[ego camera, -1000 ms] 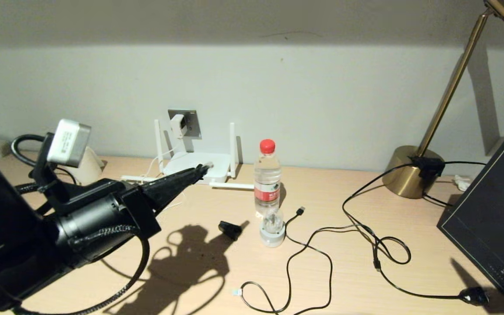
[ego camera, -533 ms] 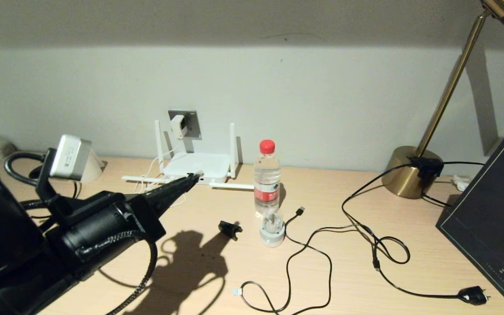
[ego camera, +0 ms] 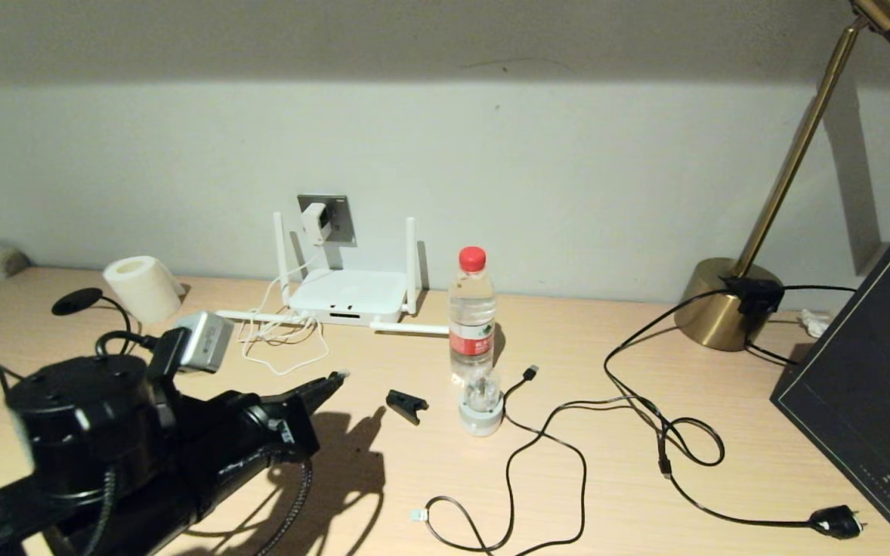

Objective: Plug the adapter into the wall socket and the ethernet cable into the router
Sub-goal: Align cable and router interface

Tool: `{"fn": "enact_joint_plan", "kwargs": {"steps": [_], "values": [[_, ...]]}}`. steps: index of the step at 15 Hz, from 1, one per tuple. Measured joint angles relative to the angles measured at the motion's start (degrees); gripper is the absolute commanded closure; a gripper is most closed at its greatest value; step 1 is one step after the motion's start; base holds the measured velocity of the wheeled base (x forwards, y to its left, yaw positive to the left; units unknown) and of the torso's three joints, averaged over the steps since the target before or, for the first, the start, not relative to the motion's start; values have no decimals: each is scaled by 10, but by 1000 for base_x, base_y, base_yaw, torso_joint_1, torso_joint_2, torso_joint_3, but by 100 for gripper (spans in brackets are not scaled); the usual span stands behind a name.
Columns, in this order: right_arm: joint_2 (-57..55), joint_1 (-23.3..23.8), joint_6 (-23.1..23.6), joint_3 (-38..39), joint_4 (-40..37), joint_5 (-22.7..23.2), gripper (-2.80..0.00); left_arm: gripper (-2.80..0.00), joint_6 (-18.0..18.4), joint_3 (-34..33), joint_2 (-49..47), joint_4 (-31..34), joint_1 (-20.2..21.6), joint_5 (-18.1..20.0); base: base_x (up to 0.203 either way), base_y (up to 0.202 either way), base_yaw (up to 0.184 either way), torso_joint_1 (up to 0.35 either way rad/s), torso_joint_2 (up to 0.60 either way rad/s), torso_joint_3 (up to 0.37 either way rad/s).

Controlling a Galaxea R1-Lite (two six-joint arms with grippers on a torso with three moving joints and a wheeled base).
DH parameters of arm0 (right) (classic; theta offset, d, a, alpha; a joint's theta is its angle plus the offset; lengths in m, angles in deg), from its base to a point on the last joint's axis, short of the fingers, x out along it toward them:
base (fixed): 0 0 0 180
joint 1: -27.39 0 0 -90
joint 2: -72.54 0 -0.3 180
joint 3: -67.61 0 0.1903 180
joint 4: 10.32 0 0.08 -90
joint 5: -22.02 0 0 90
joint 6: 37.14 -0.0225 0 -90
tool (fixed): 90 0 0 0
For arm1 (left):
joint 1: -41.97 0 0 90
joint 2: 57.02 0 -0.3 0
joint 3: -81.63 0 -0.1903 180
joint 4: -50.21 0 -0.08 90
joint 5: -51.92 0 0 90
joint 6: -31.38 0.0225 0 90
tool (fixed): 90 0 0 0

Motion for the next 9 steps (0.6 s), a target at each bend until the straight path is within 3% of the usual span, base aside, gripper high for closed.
{"fn": "enact_joint_plan", "kwargs": {"steps": [2, 5, 9], "values": [[11, 1, 26, 25, 41, 57, -280, 0, 4, 23, -51, -8, 12, -25, 0, 0, 0, 0, 0, 0], [17, 1, 67, 32, 42, 73, -280, 0, 18, 54, -134, -60, 52, -42, 0, 0, 0, 0, 0, 0], [17, 1, 61, 33, 43, 73, -280, 0, 93, 87, -227, -149, 106, -44, 0, 0, 0, 0, 0, 0]]}}
